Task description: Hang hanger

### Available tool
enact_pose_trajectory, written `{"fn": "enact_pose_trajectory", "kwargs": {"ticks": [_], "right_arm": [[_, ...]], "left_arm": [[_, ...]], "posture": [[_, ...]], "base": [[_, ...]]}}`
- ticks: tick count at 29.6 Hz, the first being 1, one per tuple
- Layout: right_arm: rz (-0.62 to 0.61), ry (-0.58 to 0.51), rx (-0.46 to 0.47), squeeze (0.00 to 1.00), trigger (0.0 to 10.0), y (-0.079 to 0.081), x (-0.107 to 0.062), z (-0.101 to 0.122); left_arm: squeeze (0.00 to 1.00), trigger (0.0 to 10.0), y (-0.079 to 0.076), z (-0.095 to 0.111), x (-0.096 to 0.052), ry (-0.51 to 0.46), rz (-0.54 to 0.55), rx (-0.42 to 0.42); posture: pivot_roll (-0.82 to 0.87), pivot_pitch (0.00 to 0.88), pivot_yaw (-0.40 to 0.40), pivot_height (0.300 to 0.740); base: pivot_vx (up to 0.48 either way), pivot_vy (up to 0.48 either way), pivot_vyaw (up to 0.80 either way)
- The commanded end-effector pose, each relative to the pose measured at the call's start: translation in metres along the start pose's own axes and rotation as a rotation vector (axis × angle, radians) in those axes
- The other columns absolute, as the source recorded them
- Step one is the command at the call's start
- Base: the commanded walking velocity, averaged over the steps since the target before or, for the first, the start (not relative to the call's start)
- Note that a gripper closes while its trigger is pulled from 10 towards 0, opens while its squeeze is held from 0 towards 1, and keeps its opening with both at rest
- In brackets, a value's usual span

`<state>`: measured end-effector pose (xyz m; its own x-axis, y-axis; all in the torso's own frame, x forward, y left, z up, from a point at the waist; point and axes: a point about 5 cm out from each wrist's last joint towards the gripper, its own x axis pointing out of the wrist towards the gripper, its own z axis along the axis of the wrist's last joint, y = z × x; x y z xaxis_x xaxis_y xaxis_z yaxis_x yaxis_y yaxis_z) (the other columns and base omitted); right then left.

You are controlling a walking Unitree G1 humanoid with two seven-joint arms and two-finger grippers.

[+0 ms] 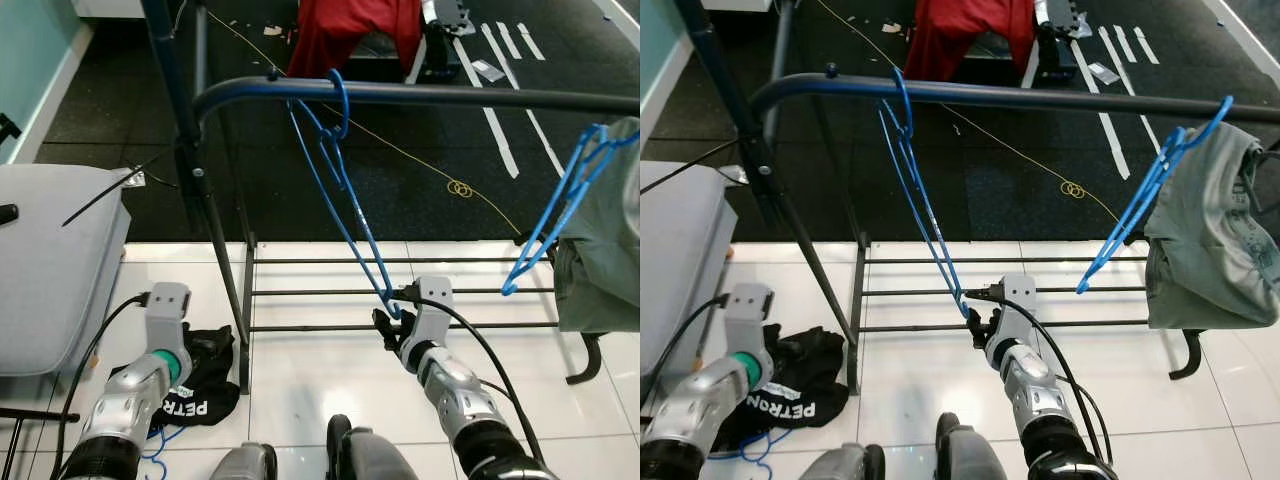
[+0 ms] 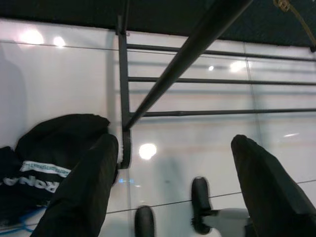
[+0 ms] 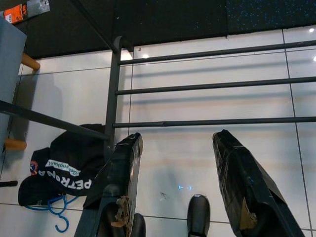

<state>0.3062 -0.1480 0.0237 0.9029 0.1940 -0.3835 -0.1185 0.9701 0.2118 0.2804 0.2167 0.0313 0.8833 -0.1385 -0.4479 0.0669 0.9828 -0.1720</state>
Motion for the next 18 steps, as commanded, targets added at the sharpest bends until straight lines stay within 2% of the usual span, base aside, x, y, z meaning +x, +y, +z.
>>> {"fn": "enact_pose_trajectory", "kwargs": {"ticks": [1, 4, 6, 7, 14, 17, 18], "right_arm": [[-0.008, 0.041, 0.001, 0.00, 10.0, -0.005, -0.003, -0.009], [-0.005, 0.042, -0.003, 0.00, 10.0, -0.004, -0.003, -0.009], [0.000, 0.041, -0.011, 0.00, 10.0, -0.004, -0.003, -0.009], [0.011, 0.037, -0.025, 0.00, 10.0, -0.002, -0.003, -0.009], [0.030, 0.029, -0.031, 0.00, 10.0, 0.001, -0.004, -0.008], [0.029, 0.038, -0.025, 0.00, 10.0, 0.000, -0.004, -0.009], [0.029, 0.042, -0.024, 0.00, 10.0, -0.001, -0.005, -0.010]], "left_arm": [[0.00, 10.0, 0.000, -0.007, -0.003, -0.008, 0.004, -0.061], [0.00, 10.0, -0.003, -0.003, -0.005, -0.040, 0.004, -0.083], [0.00, 10.0, -0.006, 0.004, -0.006, -0.077, 0.022, -0.067], [0.00, 10.0, -0.008, 0.011, -0.005, -0.104, 0.067, -0.037], [0.00, 10.0, -0.014, 0.010, -0.007, -0.096, 0.088, -0.001], [0.00, 10.0, -0.014, 0.010, -0.009, -0.110, 0.101, 0.049], [0.00, 10.0, -0.013, 0.011, -0.010, -0.131, 0.117, 0.089]], "posture": [[0.01, 0.189, -0.007, 0.740], [0.01, 0.190, -0.008, 0.740], [0.01, 0.185, -0.011, 0.740], [0.00, 0.182, -0.007, 0.740], [0.00, 0.180, -0.008, 0.740], [0.00, 0.181, -0.010, 0.740], [0.00, 0.182, -0.017, 0.740]], "base": [[0.000, 0.000, 0.00], [0.000, 0.000, 0.00], [0.000, 0.000, 0.00], [0.000, 0.000, 0.00], [0.000, 0.000, 0.00], [0.000, 0.000, 0.00], [0.000, 0.000, 0.00]]}}
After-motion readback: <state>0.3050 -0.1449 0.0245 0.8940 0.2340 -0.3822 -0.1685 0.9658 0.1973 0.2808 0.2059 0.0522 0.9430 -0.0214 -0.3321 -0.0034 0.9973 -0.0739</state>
